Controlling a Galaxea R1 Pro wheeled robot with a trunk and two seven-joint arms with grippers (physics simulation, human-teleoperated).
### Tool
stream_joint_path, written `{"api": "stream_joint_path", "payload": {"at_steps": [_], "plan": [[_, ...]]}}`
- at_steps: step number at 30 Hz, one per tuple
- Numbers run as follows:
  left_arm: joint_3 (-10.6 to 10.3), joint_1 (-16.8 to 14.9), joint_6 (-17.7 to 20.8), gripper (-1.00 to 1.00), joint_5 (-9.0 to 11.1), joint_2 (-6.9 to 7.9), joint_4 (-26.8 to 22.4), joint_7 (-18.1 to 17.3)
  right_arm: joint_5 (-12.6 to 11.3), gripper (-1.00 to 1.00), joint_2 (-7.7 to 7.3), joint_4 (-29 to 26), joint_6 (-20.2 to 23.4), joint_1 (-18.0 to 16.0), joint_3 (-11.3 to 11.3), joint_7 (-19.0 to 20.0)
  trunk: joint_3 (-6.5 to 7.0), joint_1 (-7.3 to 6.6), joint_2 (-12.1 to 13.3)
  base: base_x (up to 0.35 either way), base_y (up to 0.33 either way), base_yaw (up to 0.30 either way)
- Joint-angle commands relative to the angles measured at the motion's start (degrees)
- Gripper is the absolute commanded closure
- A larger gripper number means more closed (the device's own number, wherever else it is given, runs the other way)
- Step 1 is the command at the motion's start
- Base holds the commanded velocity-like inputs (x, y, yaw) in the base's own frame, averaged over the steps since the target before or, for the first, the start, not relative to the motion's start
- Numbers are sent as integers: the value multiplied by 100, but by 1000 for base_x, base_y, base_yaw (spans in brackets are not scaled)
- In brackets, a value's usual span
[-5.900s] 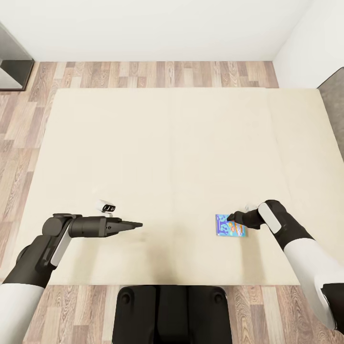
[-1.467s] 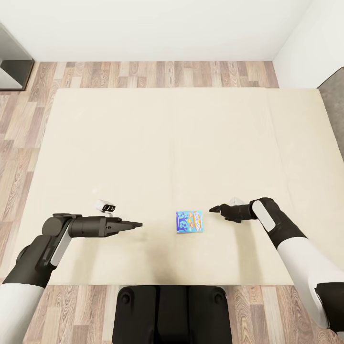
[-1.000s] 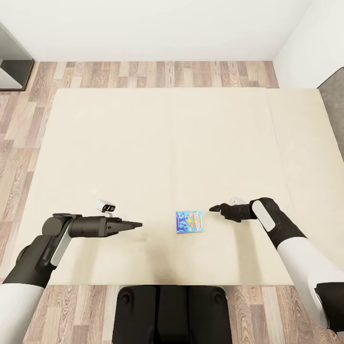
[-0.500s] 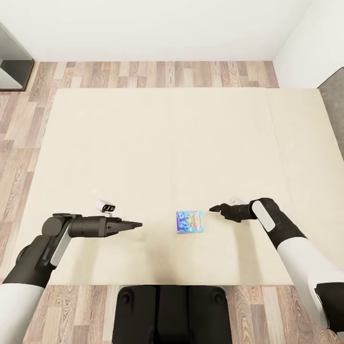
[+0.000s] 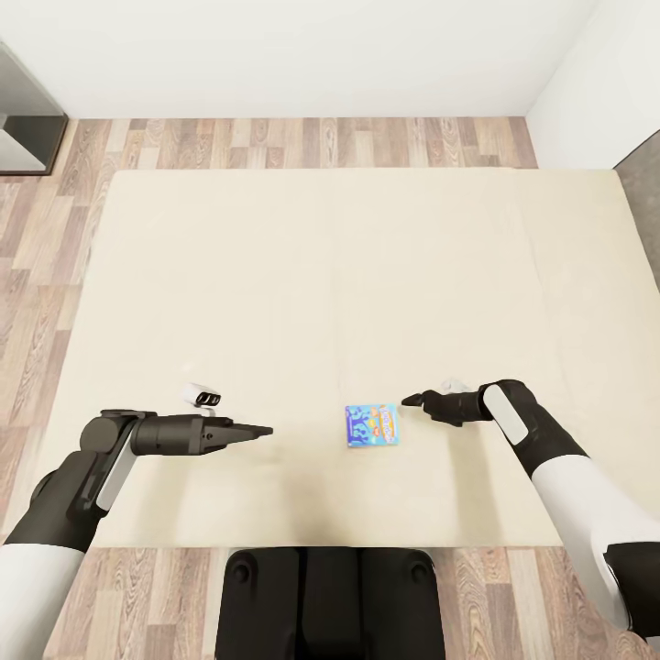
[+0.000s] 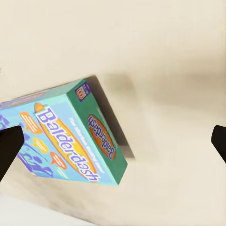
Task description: Put all the toys in the child's room - the three board games (two on the bed and one on the table), the two jigsaw puzzles on the table, and the tennis ball on the table - inside the toy box on the table in the child's room.
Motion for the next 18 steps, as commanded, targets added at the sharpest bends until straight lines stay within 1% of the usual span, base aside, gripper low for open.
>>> {"api": "stream_joint_path", "payload": {"at_steps": [1,7,14,18], "plan": [[-11,-3,61,-100,5,5,0,-21,60,-100,-5,-3,9,-3,15,59,-6,3,-9,0,22,0],[-10,-3,61,-100,5,5,0,-21,60,-100,-5,-5,9,-6,15,59,-6,3,-9,0,29,0],[-10,-3,61,-100,5,6,0,-21,60,-100,-5,-6,9,-7,15,59,-6,3,-9,0,97,0],[-10,-3,61,-100,5,6,0,-21,60,-100,-5,-6,9,-4,15,59,-6,3,-9,0,47,0]]}}
